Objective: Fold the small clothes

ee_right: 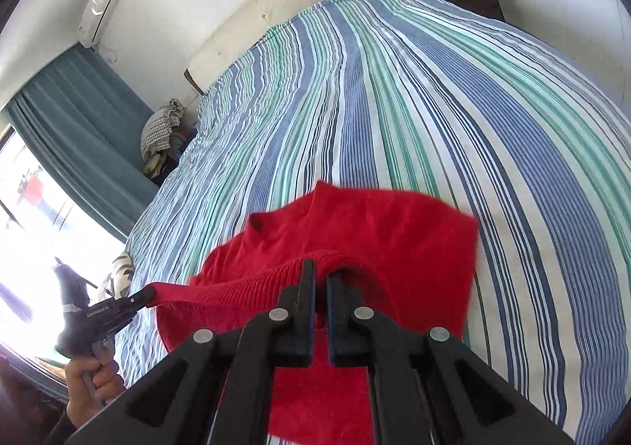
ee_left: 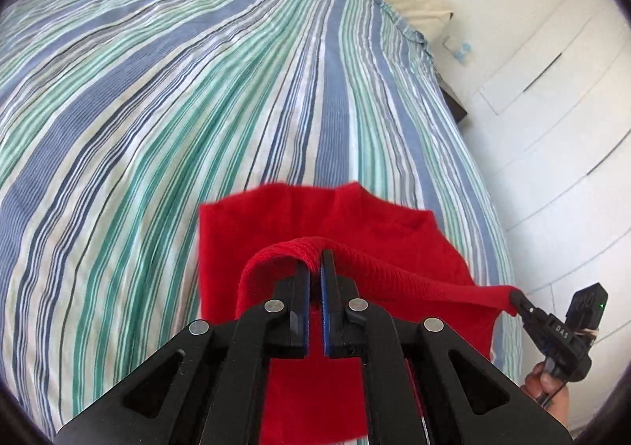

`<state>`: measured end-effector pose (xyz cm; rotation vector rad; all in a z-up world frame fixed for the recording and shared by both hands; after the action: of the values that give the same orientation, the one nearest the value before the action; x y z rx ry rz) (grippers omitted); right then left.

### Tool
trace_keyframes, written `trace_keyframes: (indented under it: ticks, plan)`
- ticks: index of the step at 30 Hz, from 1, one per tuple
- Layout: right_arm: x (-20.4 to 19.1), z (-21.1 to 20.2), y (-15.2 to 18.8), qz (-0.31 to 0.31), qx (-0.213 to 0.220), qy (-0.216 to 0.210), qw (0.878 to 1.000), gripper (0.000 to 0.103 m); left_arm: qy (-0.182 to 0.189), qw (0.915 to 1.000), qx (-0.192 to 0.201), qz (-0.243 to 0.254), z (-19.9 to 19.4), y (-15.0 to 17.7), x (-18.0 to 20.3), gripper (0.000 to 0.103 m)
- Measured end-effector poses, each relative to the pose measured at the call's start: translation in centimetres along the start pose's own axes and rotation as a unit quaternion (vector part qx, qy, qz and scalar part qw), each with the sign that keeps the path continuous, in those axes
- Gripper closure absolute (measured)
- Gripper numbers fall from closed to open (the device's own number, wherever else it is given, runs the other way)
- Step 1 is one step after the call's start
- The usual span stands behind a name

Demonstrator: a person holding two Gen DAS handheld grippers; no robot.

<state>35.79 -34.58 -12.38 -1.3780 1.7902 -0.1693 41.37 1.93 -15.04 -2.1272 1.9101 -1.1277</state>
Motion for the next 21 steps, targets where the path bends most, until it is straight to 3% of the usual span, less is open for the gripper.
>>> trace_keyframes:
  ticks: [1, 2, 3, 5, 9, 11, 13, 15, 17, 18, 20, 21]
  plan:
    - [0.6, 1.8, -1.1, 0.000, -0.002, 0.004, 1.000, 0.098, -0.019, 0.9998, -0.009, -0.001, 2.0, -1.3, -0.4, 0.095]
    - [1.4, 3.3, -2.1, 0.007, -0.003, 0.016, 1.000, 0.092, -0.048, 0.9986, -0.020, -0.006, 3.8, -2.2, -1.1, 0.088]
    - [2.4, 4.6, -2.9, 0.017, -0.002, 0.036, 0.999, 0.078, -0.083, 0.9959, -0.034, -0.012, 5.1, -2.9, -2.0, 0.080]
    - [3.8, 5.6, -4.0, 0.038, 0.000, 0.055, 0.998, 0.070, -0.110, 0.9931, -0.034, -0.024, 5.6, -3.4, -3.8, 0.063]
    - [1.8, 3.5, -4.3, -0.015, 0.025, 0.033, 0.999, 0.070, -0.077, 0.9968, 0.020, -0.002, 1.8, -2.7, -4.2, 0.061]
    - [-0.8, 3.6, -2.6, -0.077, -0.002, 0.005, 0.997, 0.070, -0.021, 0.9988, 0.019, 0.040, 1.1, -1.1, -2.1, 0.049]
    - [-2.9, 4.7, 0.3, -0.130, -0.050, -0.024, 0.990, 0.070, 0.021, 0.9960, -0.012, 0.086, 1.9, 1.3, 0.0, 0.040]
    - [-2.4, 5.4, 3.8, -0.174, -0.087, 0.005, 0.981, 0.070, -0.023, 0.9926, -0.021, 0.117, 3.6, 2.8, -0.5, 0.038]
    - [1.2, 6.1, 6.3, -0.189, -0.113, 0.092, 0.971, 0.071, -0.105, 0.9899, -0.043, 0.085, 6.1, 2.6, -4.0, 0.038]
    - [3.3, 5.6, 7.0, -0.171, -0.116, 0.115, 0.972, 0.077, -0.117, 0.9907, -0.051, 0.046, 6.6, 2.3, -6.0, 0.038]
    - [5.2, 2.9, 7.2, -0.138, -0.094, 0.123, 0.978, 0.082, -0.080, 0.9959, -0.037, -0.021, 5.3, 1.7, -8.2, 0.038]
    - [5.0, 1.5, 7.1, -0.139, -0.082, 0.136, 0.977, 0.079, -0.084, 0.9958, -0.028, -0.025, 4.4, 1.4, -8.3, 0.037]
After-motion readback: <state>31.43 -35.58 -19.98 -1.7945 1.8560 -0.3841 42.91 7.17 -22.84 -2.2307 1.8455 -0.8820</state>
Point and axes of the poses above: each gripper's, at about its wrist camera, not at the fingertips, and z roughly the way its jaws point, x to its right, y to its underside, the point moved 6 cm from there along z, roughly the way its jaws point, and after that the axes turned 1 degree about z, right-handed, at the moved point
